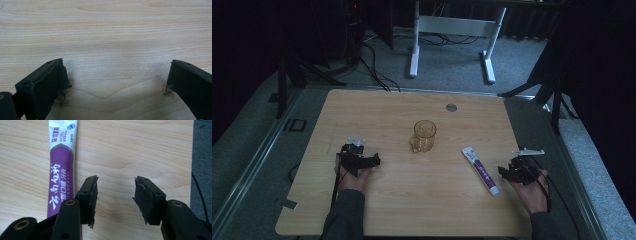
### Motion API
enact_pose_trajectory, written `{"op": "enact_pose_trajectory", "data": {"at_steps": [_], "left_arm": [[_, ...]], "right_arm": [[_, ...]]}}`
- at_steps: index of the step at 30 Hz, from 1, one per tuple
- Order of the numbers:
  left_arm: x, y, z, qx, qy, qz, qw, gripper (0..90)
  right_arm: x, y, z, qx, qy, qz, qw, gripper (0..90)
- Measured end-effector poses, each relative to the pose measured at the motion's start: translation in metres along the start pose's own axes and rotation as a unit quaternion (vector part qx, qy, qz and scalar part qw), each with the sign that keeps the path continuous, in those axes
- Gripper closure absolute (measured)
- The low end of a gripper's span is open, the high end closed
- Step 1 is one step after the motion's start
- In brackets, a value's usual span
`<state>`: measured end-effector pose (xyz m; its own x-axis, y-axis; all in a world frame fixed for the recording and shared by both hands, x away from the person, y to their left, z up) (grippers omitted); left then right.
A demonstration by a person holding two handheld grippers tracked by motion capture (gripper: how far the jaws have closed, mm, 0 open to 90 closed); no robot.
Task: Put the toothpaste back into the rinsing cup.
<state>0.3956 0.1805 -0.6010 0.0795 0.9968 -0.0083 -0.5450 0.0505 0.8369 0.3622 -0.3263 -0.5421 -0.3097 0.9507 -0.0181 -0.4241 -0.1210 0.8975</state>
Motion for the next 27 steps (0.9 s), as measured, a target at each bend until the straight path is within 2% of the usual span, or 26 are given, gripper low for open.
{"op": "enact_pose_trajectory", "data": {"at_steps": [27], "left_arm": [[0.0,0.0,0.0,0.0,-0.001,-0.001,1.0,1.4]], "right_arm": [[0.018,0.004,0.005,0.016,0.023,0.01,0.9996,54.0]]}}
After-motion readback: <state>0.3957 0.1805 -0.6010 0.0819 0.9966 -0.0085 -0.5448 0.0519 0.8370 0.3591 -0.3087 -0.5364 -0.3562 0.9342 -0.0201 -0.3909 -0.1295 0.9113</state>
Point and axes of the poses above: each handheld gripper's, and its own axes: y roughly backward along the jaws, z roughly out of its top, x roughly to its left, the point moved 5 cm from there along -y, roughly forward along the jaws, and after that the axes turned 10 degrees about x, right-handed, at the moved point
